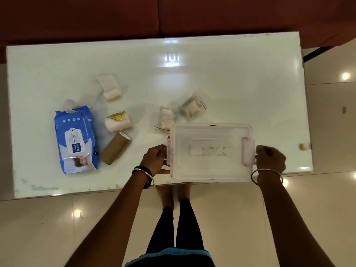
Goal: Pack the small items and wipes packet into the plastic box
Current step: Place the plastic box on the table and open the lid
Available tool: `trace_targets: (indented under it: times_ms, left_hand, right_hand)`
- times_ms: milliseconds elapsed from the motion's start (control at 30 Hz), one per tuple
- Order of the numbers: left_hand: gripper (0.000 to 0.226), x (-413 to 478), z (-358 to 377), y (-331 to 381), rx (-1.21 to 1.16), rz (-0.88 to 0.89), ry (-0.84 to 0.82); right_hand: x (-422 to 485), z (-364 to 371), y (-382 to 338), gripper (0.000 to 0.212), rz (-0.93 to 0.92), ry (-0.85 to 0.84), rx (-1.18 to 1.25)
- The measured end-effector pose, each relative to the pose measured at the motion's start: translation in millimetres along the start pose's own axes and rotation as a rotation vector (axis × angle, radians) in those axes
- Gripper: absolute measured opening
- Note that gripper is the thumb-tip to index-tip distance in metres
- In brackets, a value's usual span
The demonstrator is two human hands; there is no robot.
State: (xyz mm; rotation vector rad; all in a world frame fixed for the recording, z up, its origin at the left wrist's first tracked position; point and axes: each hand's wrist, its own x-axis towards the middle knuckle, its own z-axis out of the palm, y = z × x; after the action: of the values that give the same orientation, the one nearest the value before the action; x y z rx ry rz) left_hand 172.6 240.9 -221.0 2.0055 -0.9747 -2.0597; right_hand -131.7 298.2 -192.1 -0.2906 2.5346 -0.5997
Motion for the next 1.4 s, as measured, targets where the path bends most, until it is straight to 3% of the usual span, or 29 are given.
trace_targets:
  times_ms: [67, 100, 200, 300, 467, 567, 633, 1000, 1233, 1400]
  left_hand:
    - [0.029, 2.6, -2.7, -2.2, -0.028, -0.005, -0.037]
    - [0.029, 3.4, -4.0, -3.6, -0.041, -0.004, -0.052]
    - [0.028, 4.9, -6.8, -6.4, -0.073, 0.008, -0.084]
    - [0.030, 3.4, -8.1, -5.4, -0.089, 0.029, -0.095]
    - [0.025, 0.7, -9.0, -2.8, -0.094, 0.050, -0.110]
    - [0.026, 2.0, -9.3, -3.1, -0.110, 0.059, -0.121]
    - [0.023, 3.9, -9.6, -4.2, -0.129, 0.062, -0.129]
    - [0.030, 5.1, -7.6, -3.9, -0.004, 0.123, -0.048]
    - [0.026, 0.4, -6.0, 1.4, -0.019, 0.028, -0.059]
    - [0.023, -0.4, -4.4, 2.8, -0.009, 0.013, -0.050]
  right_hand:
    - [-23.9, 1.6, -15.4, 0.019, -0.465, 0.222, -0.099]
    - [-41.6, 5.9, -25.1, 0.017, -0.667, 0.244, -0.135]
    - [-102.3, 32.4, -48.5, 0.018, -1.044, -0.018, -0.163]
    - [-144.6, 61.1, -59.3, 0.045, -1.178, -0.329, -0.404]
    - [-150.6, 83.8, -65.2, 0.083, -1.099, -0.456, -0.824]
    - [-152.8, 87.4, -69.5, 0.090, -1.062, -0.463, -0.882]
    - [-154.6, 89.4, -73.1, 0.083, -1.052, -0.444, -0.883]
    - [-156.2, 71.0, -90.1, 0.072, -1.075, -0.417, -0.711]
    - [-122.5, -35.2, -124.1, 0.077, -1.132, -0.478, -0.370]
    - [-74.2, -121.8, -130.9, 0.084, -1.098, -0.310, -0.326]
